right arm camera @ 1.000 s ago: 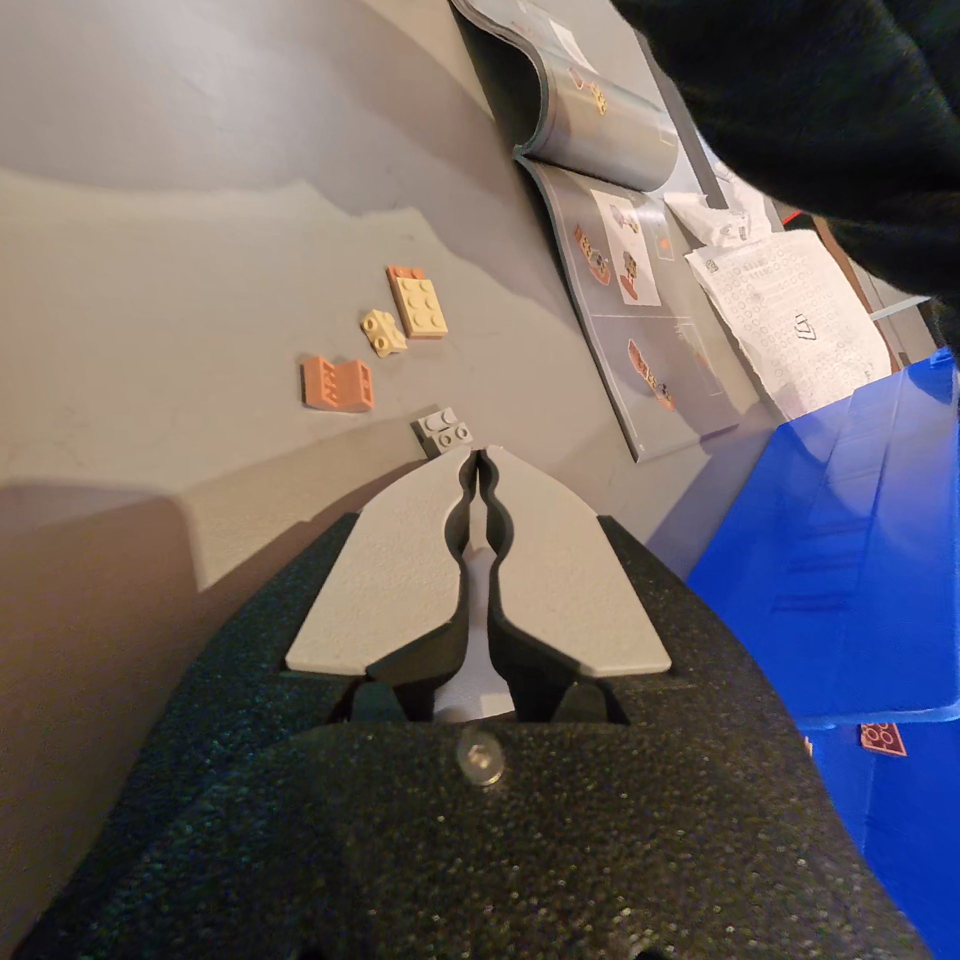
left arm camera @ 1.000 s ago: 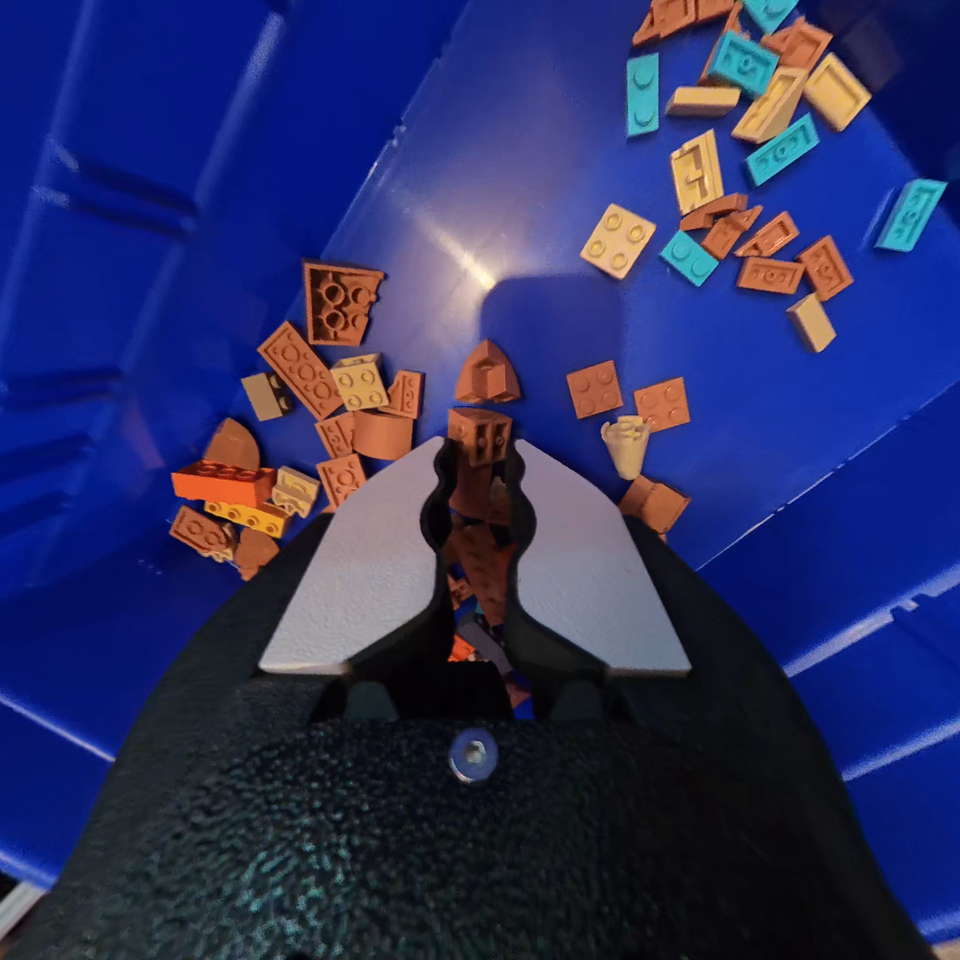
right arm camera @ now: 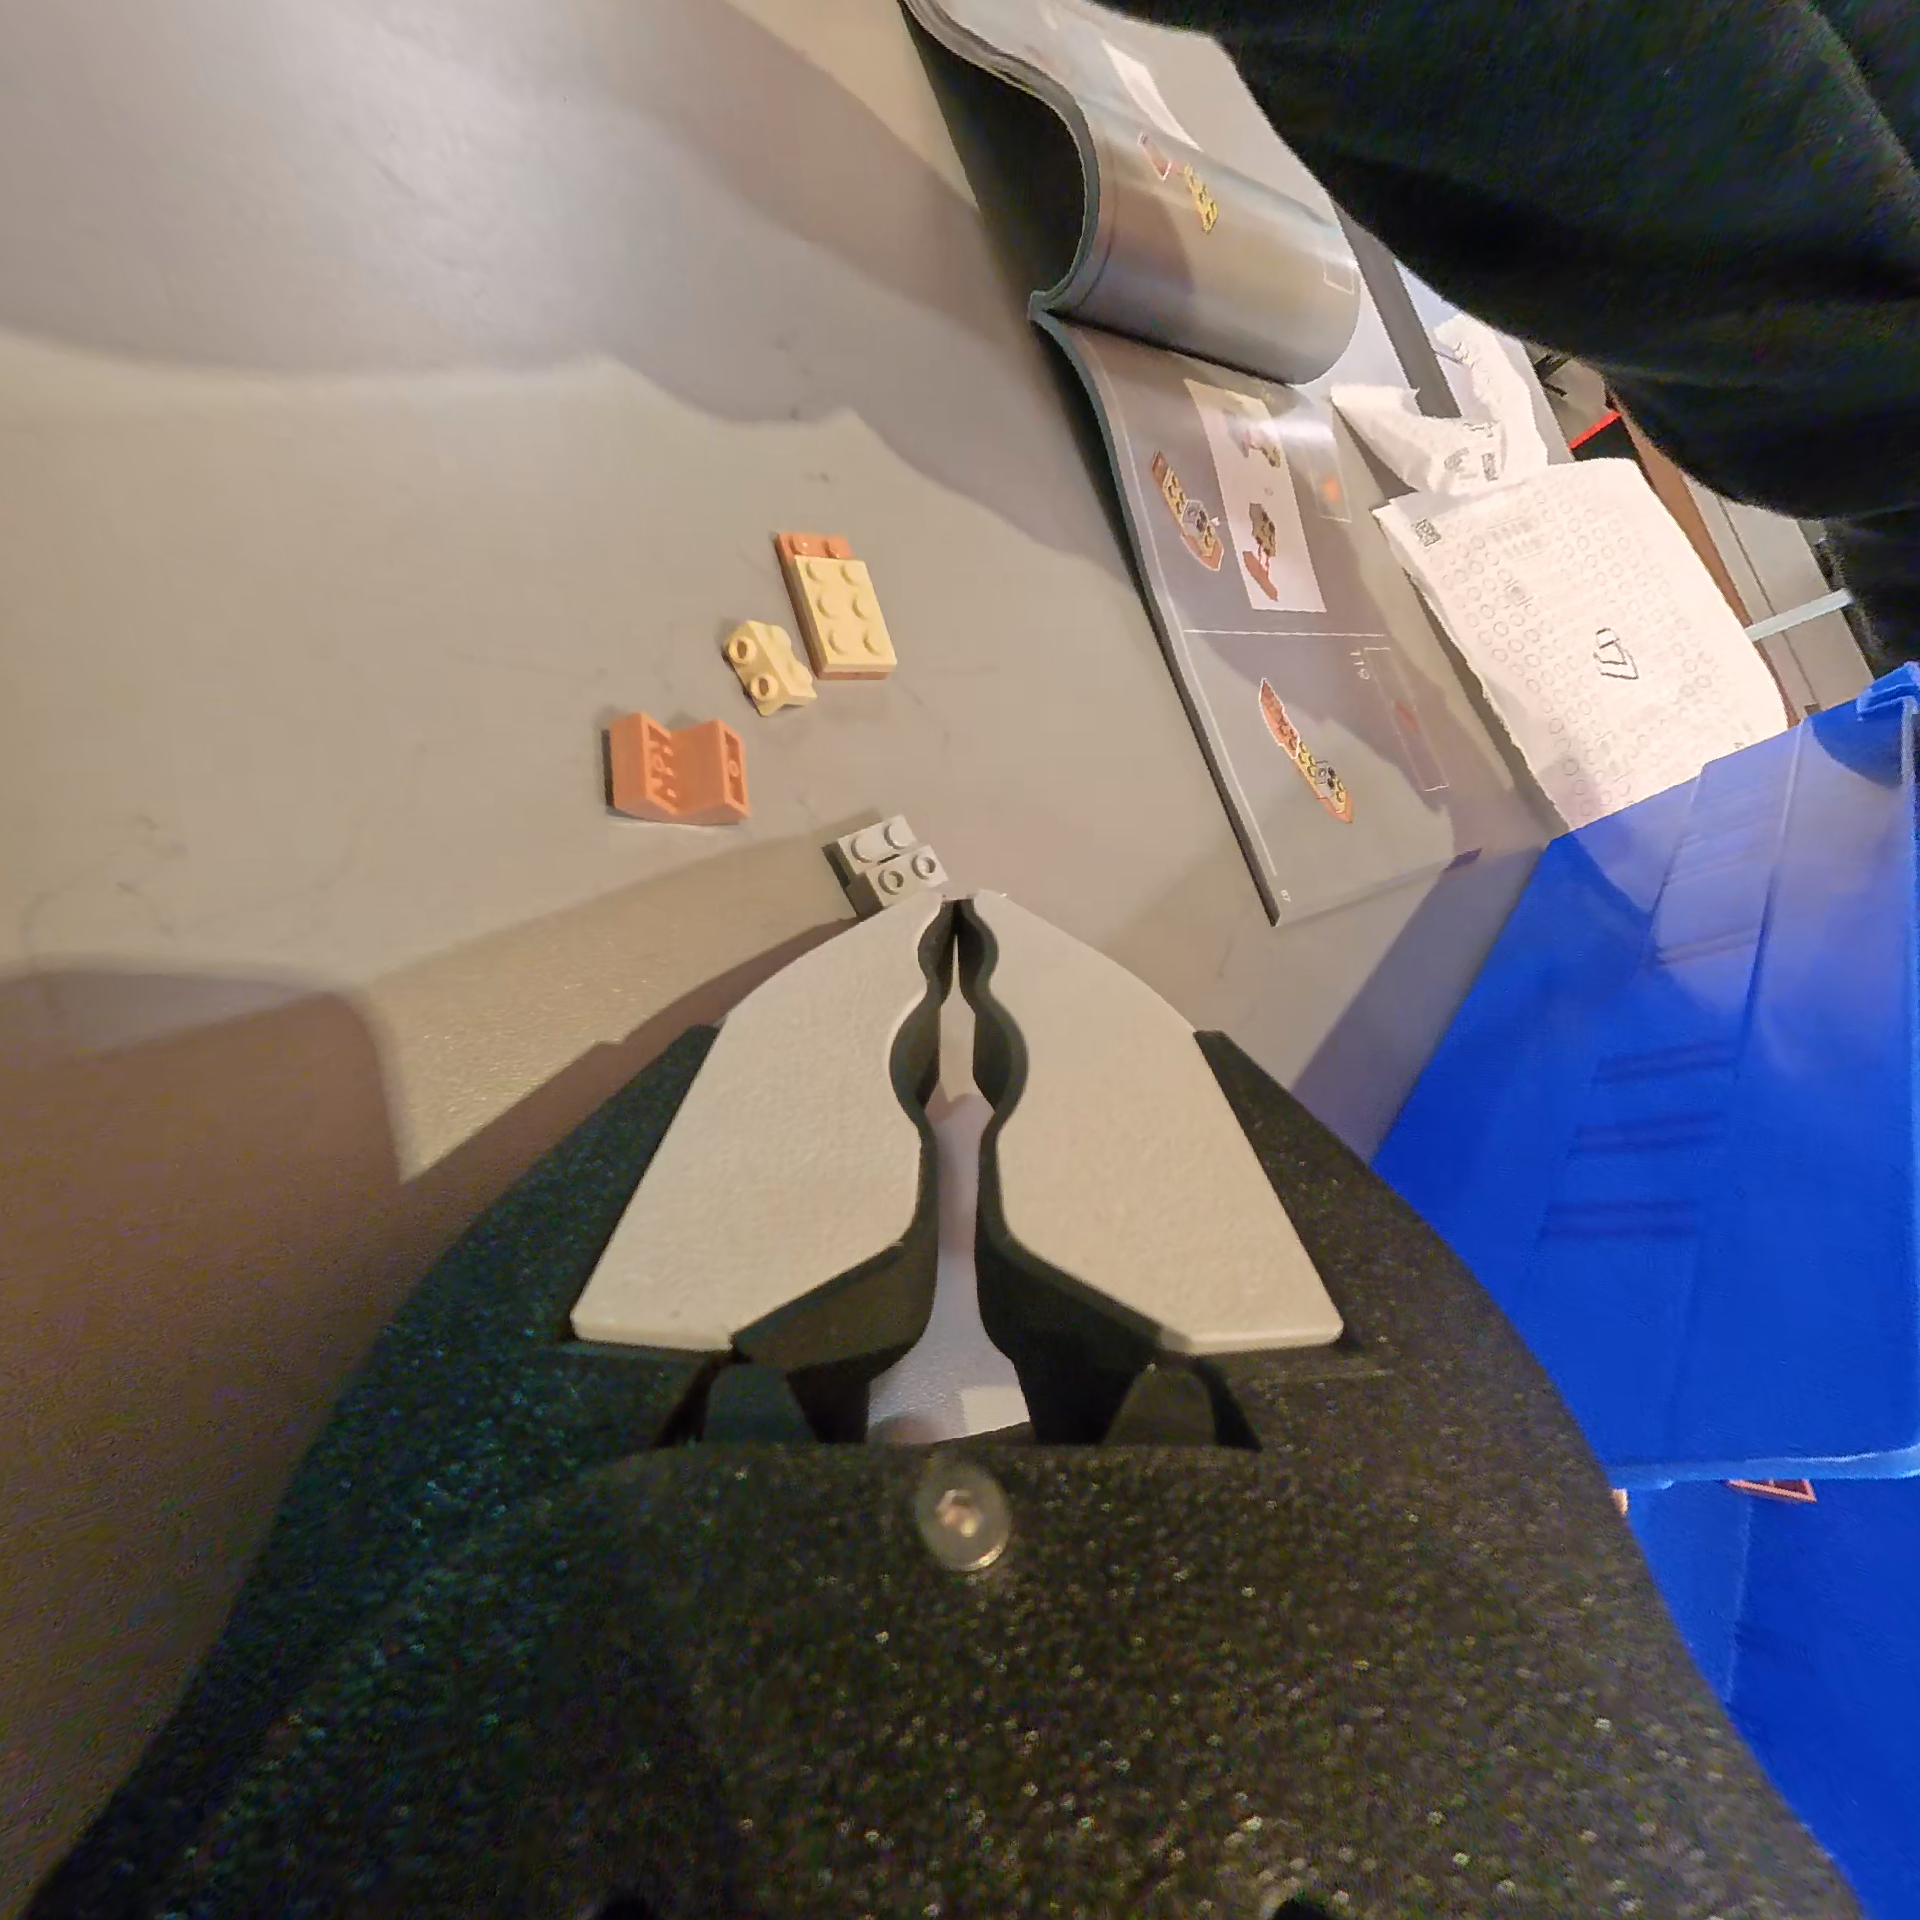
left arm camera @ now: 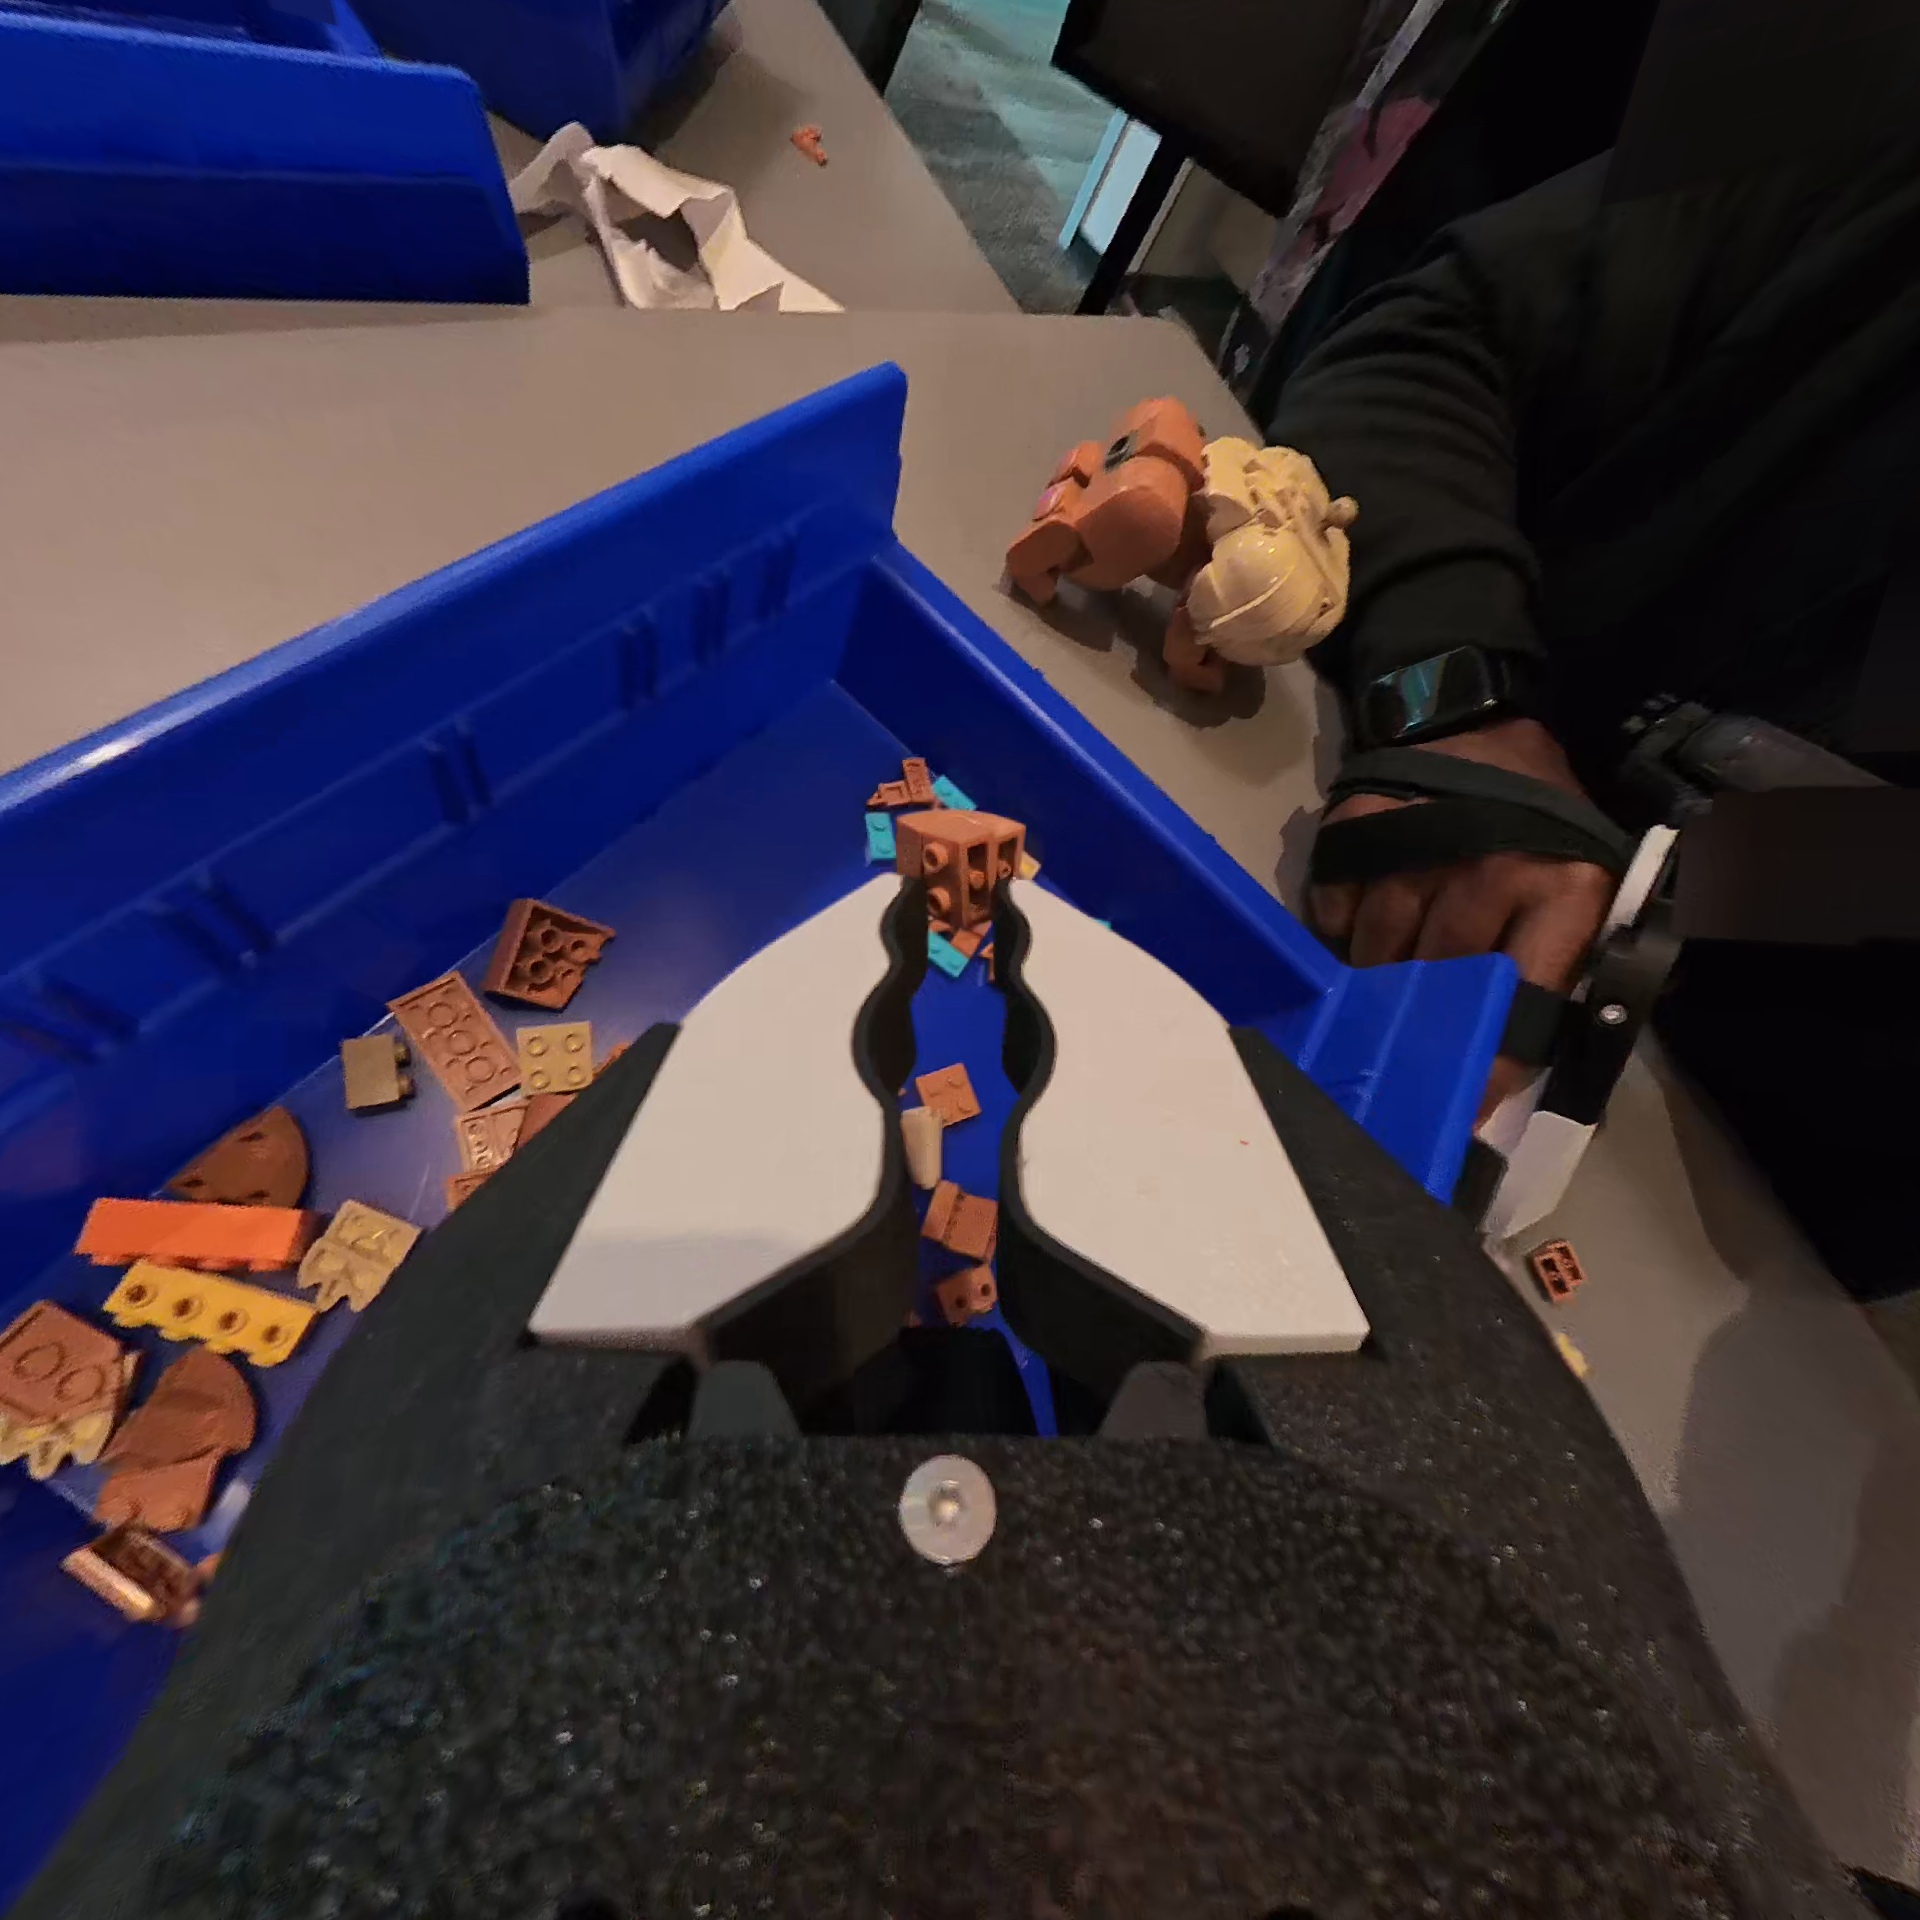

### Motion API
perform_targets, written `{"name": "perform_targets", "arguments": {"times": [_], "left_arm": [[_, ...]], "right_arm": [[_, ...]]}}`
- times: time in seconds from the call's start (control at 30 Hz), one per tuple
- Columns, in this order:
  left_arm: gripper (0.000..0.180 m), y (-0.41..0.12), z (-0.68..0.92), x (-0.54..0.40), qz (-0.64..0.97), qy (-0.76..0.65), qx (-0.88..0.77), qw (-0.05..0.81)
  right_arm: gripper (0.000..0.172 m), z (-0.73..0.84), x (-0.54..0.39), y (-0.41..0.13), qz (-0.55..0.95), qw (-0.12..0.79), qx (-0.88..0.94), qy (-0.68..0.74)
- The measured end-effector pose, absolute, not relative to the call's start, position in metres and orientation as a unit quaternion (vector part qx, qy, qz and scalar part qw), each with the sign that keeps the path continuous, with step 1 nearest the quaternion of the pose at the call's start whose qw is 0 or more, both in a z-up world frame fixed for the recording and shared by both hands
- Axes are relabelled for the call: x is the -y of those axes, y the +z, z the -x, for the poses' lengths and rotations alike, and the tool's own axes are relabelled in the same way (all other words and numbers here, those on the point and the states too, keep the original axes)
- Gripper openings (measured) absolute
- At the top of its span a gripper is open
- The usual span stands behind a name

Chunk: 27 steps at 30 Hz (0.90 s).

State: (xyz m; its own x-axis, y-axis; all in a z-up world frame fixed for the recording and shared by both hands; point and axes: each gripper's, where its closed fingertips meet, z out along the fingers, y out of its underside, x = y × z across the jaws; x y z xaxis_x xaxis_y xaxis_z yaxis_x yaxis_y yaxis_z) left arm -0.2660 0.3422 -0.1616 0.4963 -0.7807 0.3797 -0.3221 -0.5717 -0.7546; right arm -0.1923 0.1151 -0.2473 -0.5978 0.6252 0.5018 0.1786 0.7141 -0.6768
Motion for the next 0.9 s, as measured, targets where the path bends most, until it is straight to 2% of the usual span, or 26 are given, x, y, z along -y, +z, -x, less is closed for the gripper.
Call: {"name": "perform_targets", "arguments": {"times": [0.13,0.27,0.43,0.63,0.9], "left_arm": [[0.012,-0.183,0.287,-0.35,0.852,-0.26,-0.354,0.283],[0.012,-0.218,0.331,-0.356,0.898,-0.044,-0.392,0.196],[0.012,-0.23,0.343,-0.358,0.879,0.079,-0.449,0.14],[0.012,-0.235,0.346,-0.357,0.833,0.156,-0.52,0.104],[0.012,-0.24,0.339,-0.35,0.817,0.14,-0.548,0.11]], "right_arm": [[0.0,0.192,-0.115,-0.247,0.238,0.381,0.844,0.293],[0.0,0.192,-0.115,-0.247,0.237,0.381,0.844,0.293],[0.0,0.192,-0.115,-0.247,0.237,0.381,0.844,0.293],[0.0,0.192,-0.115,-0.247,0.237,0.381,0.844,0.293],[0.0,0.192,-0.115,-0.247,0.236,0.381,0.845,0.293]]}}
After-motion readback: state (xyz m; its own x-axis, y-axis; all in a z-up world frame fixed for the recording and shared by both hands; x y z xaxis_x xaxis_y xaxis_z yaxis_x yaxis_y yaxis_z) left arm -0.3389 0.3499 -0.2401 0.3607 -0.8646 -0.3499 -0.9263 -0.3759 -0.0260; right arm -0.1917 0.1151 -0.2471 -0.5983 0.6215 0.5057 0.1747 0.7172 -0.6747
